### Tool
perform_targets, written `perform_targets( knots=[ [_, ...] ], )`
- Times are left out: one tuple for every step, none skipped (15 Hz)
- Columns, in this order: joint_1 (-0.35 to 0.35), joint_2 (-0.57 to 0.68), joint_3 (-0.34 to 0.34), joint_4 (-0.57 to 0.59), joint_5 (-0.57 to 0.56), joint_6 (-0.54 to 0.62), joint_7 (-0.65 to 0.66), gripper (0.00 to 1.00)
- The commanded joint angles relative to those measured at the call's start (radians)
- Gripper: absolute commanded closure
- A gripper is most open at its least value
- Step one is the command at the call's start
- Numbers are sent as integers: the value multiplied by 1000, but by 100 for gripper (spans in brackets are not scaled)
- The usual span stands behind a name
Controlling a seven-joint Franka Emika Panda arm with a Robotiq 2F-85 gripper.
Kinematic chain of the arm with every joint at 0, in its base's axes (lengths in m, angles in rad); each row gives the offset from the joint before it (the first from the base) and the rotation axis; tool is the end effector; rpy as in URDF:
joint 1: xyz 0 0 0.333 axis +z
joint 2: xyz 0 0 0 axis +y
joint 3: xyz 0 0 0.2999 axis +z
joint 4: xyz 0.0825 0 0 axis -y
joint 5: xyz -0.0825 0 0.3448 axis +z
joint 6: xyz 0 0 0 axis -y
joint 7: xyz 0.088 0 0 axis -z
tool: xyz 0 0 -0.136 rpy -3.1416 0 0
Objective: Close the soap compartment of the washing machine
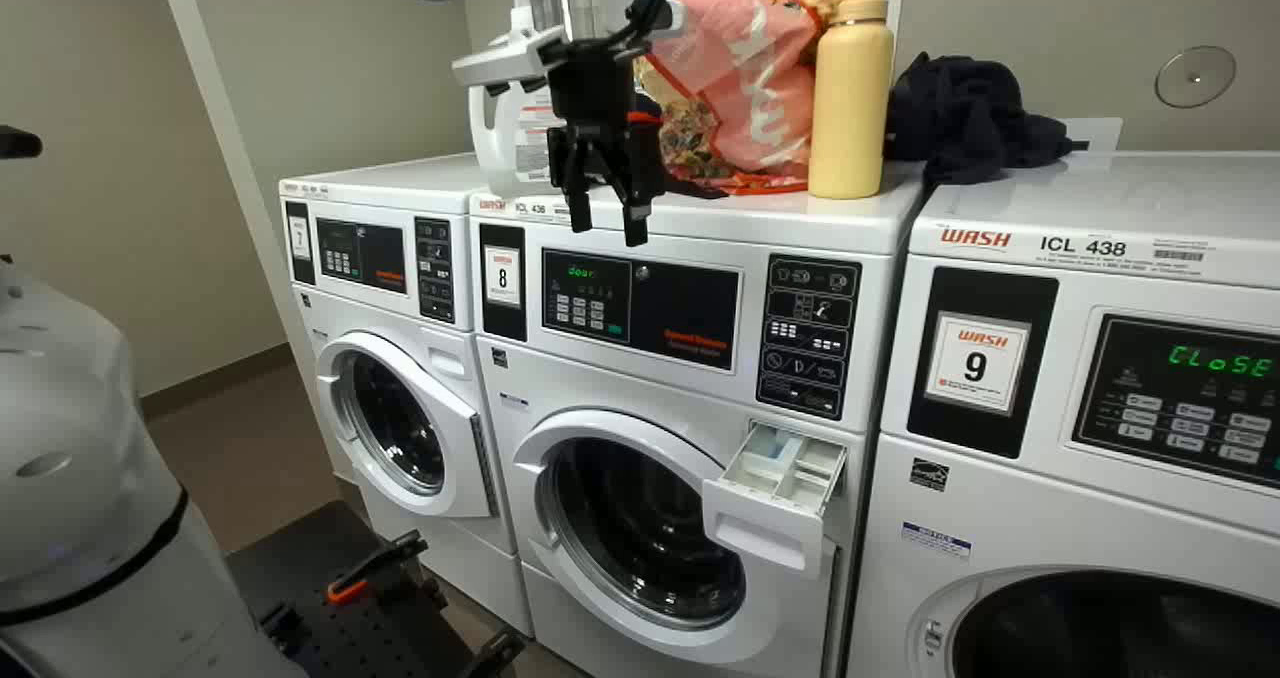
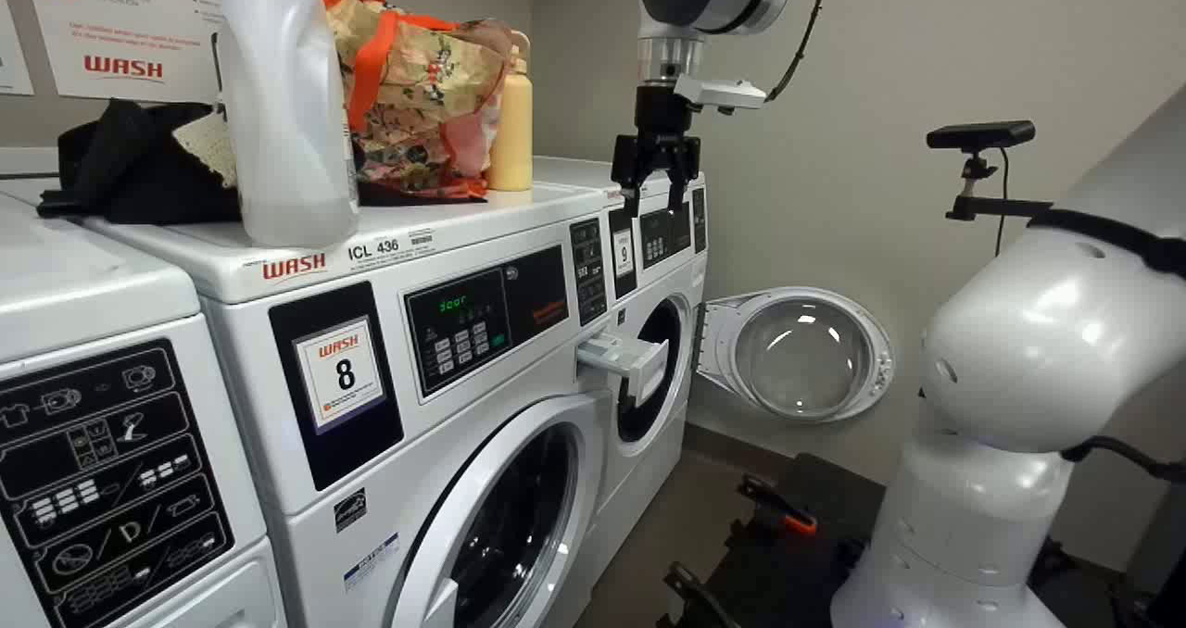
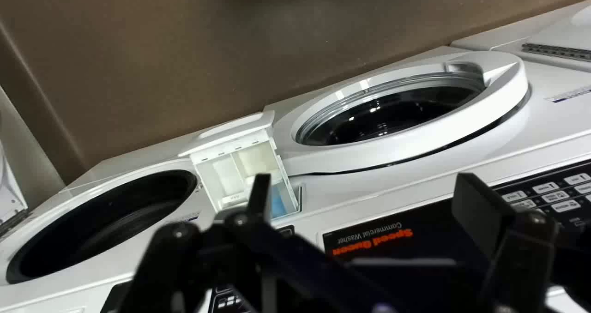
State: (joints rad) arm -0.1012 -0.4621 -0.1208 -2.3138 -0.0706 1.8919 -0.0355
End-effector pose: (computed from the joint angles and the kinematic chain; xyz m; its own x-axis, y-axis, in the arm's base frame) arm 0.3765 -0.0959 0.4881 0.9875 -0.1529 0.0371 -0.1536 -0.9880 0.0154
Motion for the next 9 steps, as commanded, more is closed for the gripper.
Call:
perform_targets(
  knots=[
    [-4, 1, 3, 3, 2, -3, -2, 0],
    [-4, 1, 3, 3, 2, -3, -2, 0],
    [-4, 1, 3, 3, 2, -3, -2, 0],
    [-4, 1, 3, 3, 2, -3, -2, 0],
    [-8, 9, -3, -5, 6, 4, -1, 0],
    [-17, 16, -9, -23, 0, 27, 10, 0],
    [-23, 21, -18, -37, 5, 42, 12, 0],
    [-31, 27, -34, -56, 20, 63, 13, 0],
    [-43, 33, -45, -76, 23, 86, 22, 0]
  ],
)
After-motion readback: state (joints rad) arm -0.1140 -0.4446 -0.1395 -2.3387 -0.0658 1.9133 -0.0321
